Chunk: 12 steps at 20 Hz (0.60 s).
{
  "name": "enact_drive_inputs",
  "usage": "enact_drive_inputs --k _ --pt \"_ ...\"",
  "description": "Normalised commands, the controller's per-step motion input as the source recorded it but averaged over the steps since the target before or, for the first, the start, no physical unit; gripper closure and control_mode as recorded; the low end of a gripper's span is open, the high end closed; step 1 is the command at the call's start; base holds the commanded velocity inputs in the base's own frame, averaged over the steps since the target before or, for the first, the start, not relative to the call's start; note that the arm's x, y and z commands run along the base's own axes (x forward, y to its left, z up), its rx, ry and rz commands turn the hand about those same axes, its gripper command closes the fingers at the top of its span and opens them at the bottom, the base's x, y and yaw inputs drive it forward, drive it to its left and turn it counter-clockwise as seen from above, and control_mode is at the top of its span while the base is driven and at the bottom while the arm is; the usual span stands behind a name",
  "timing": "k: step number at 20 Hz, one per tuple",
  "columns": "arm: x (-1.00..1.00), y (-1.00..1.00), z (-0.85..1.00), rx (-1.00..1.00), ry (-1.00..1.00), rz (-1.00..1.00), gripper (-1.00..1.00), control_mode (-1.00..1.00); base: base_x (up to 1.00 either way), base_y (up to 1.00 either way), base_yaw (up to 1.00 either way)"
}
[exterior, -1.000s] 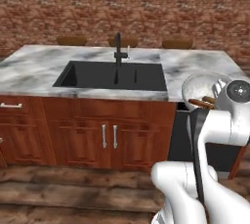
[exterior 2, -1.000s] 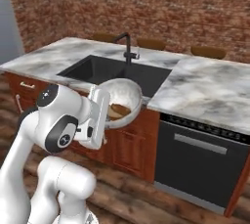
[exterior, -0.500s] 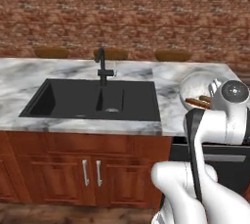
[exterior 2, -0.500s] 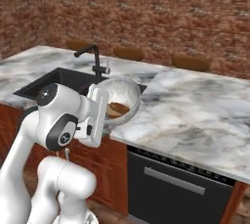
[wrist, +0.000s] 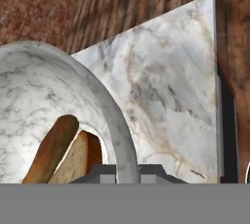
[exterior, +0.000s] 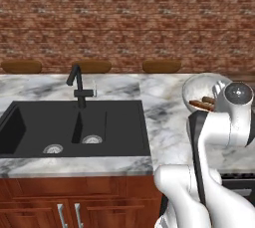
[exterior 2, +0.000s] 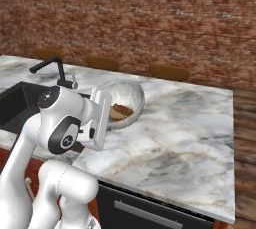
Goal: Pick up the heated bread from the toaster oven and place it in the bowl. Then move the bread bowl to the dining counter.
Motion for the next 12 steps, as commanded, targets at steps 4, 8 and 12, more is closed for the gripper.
enact_drive_inputs --k 4,8,12 --pt "0.23 -0.37 0.0 0.05 0.04 0.02 1.0 -1.0 0.08 -0.09 0.0" --pt "0.61 -0.55 0.0 0.06 0.22 0.09 1.0 -1.0 0.0 0.0 0.0" --pt "0.86 -0.52 -0.09 0.02 0.28 0.07 1.0 -1.0 0.0 0.0 0.0"
